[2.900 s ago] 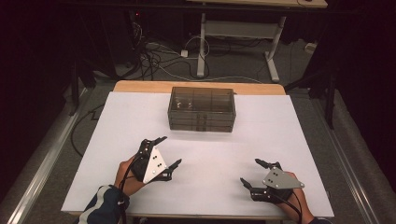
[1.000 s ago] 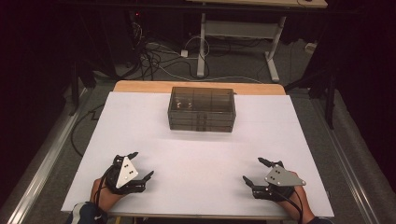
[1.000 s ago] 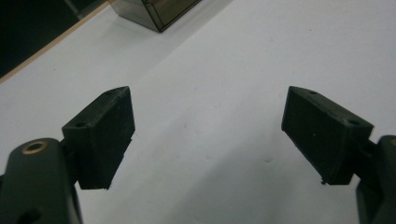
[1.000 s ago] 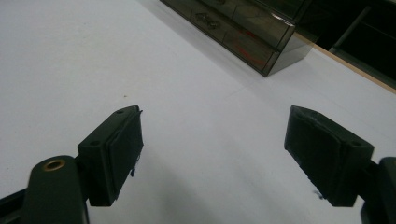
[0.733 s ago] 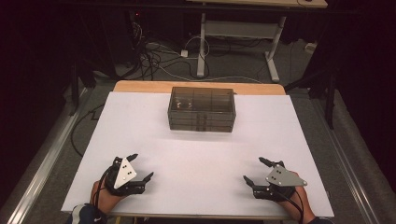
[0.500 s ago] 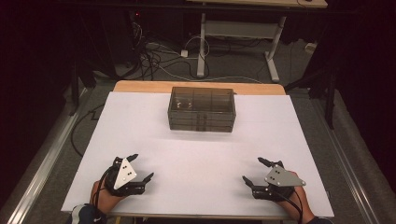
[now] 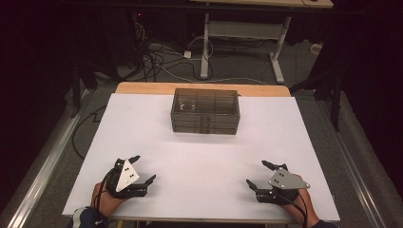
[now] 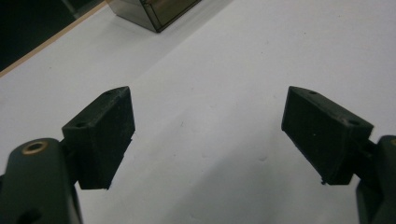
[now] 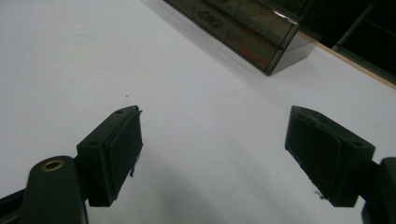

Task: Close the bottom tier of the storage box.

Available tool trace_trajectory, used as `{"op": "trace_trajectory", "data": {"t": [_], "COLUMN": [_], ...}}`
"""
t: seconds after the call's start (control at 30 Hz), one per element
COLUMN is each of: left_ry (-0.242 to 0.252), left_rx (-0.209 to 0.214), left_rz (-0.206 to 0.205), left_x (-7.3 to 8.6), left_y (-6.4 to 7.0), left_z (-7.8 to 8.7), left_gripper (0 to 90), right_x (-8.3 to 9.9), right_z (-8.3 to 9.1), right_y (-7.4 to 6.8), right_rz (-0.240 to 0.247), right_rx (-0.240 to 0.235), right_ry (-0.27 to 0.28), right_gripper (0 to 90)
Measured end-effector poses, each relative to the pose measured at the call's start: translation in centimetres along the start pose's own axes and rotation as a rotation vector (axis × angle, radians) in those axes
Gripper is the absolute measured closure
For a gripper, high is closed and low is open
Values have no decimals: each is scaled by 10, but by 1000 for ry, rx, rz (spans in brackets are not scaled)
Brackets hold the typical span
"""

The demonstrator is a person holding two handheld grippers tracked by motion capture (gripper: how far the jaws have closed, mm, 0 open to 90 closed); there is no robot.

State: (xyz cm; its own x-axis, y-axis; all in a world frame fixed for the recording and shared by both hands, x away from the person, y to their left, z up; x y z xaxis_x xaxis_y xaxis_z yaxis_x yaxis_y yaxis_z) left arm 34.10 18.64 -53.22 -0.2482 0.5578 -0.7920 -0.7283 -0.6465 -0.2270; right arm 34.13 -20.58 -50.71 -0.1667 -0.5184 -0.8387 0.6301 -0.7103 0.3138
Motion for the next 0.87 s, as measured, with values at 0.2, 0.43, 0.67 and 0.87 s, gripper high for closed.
{"op": "trace_trajectory", "data": {"t": [0.2,0.43,0.67,0.87], "left_ry": [-3,-10,-9,-15], "left_rx": [1,2,-1,-6], "left_rz": [-2,-6,-3,-9], "left_x": [0,0,1,1], "left_y": [1,-1,-2,-2], "left_z": [0,-2,0,0], "left_gripper": [169,169,169,169], "right_x": [0,1,0,1], "right_z": [0,0,0,1], "right_y": [1,3,4,5], "right_rz": [-10,-18,-18,-20], "right_rx": [3,10,13,17], "right_ry": [1,-1,0,-2], "right_gripper": [187,180,180,178]}}
Point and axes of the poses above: each handheld gripper's, and its own axes: z roughly backward along the jaws, x roughly out of its underside, y roughly to its right, the point moved 8 cm from there along -z, roughly forward along the jaws, and after that the axes turned 5 degrees about x, right-handed, at the moved point
